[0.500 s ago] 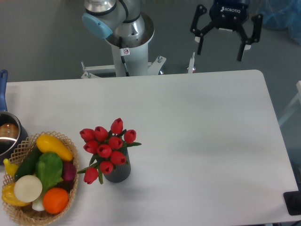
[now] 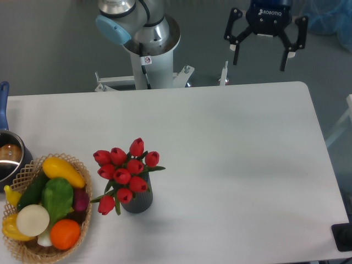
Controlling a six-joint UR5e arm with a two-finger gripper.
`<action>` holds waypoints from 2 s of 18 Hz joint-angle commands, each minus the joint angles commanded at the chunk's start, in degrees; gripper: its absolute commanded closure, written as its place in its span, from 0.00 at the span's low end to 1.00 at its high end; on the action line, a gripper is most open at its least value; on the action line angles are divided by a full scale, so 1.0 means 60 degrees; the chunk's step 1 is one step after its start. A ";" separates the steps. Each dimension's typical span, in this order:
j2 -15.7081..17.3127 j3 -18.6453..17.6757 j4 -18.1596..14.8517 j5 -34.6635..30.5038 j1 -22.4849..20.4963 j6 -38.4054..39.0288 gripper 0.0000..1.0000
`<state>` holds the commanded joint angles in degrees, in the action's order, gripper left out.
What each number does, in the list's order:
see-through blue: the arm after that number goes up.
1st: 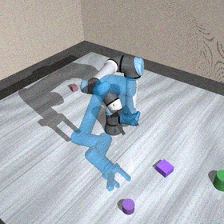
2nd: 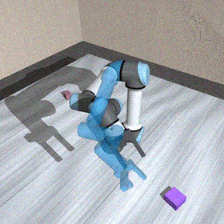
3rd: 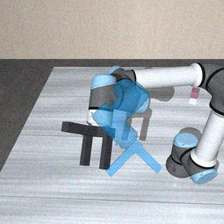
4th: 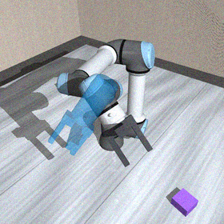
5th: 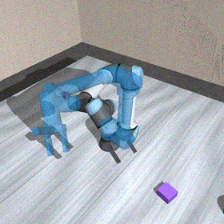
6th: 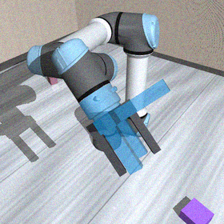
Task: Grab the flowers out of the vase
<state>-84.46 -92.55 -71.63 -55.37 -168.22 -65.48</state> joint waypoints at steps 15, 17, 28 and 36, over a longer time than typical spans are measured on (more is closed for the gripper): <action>-0.0306 -0.1040 0.0689 -0.0044 0.0672 -0.0512 0.00; -0.0526 -0.1055 0.0689 -0.0102 0.0936 -0.0527 0.00; -0.1362 -0.1084 0.0645 -0.1714 0.2402 -0.0542 0.00; -0.1128 -0.1361 0.0630 -0.1729 0.2754 -0.0454 0.00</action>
<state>-91.23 -100.72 -67.85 -65.74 -151.70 -68.20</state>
